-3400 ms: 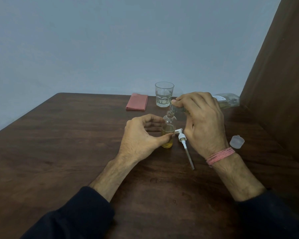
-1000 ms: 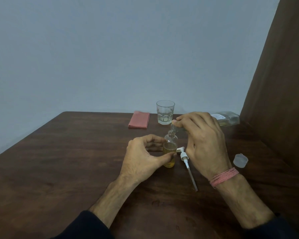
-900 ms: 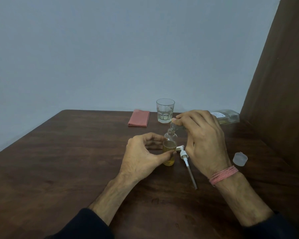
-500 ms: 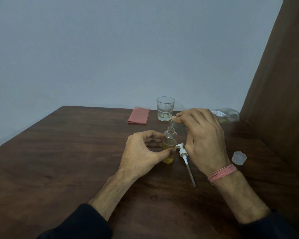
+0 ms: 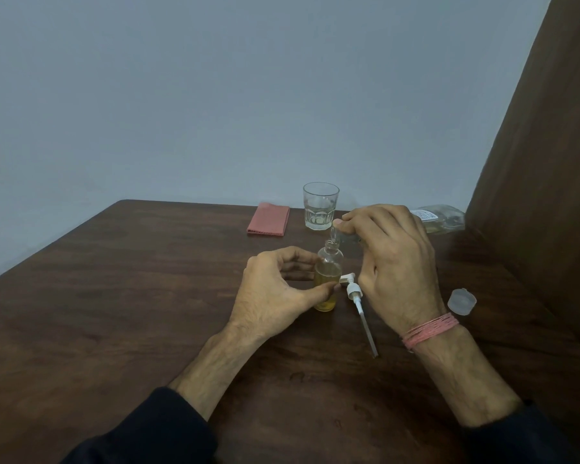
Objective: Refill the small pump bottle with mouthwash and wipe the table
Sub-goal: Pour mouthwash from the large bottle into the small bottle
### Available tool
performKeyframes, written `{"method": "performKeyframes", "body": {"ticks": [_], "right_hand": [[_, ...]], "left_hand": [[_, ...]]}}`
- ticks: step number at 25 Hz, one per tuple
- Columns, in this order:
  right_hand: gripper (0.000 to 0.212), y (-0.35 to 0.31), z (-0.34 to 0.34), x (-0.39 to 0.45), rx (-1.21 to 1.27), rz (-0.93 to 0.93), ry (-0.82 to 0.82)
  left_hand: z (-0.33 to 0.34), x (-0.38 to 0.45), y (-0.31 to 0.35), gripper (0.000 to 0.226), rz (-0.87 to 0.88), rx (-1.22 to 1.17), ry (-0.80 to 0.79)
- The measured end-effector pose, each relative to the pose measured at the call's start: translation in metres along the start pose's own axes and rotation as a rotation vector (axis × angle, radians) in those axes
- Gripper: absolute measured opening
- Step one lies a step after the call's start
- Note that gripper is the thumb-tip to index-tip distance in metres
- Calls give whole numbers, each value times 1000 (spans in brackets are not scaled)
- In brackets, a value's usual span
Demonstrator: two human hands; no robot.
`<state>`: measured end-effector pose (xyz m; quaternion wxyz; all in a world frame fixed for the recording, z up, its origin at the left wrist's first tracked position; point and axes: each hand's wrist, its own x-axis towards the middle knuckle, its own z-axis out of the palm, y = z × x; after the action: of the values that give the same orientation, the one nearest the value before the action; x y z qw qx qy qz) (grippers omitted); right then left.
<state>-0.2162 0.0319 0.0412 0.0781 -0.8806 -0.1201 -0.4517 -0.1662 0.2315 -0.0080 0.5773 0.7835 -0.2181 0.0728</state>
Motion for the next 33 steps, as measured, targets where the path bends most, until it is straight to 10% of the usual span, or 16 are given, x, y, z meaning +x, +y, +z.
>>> {"method": "performKeyframes", "body": {"ticks": [33], "right_hand": [[56, -3, -4, 1, -22, 0, -27]], "left_hand": [[-1, 0, 0, 46, 16, 34, -10]]}}
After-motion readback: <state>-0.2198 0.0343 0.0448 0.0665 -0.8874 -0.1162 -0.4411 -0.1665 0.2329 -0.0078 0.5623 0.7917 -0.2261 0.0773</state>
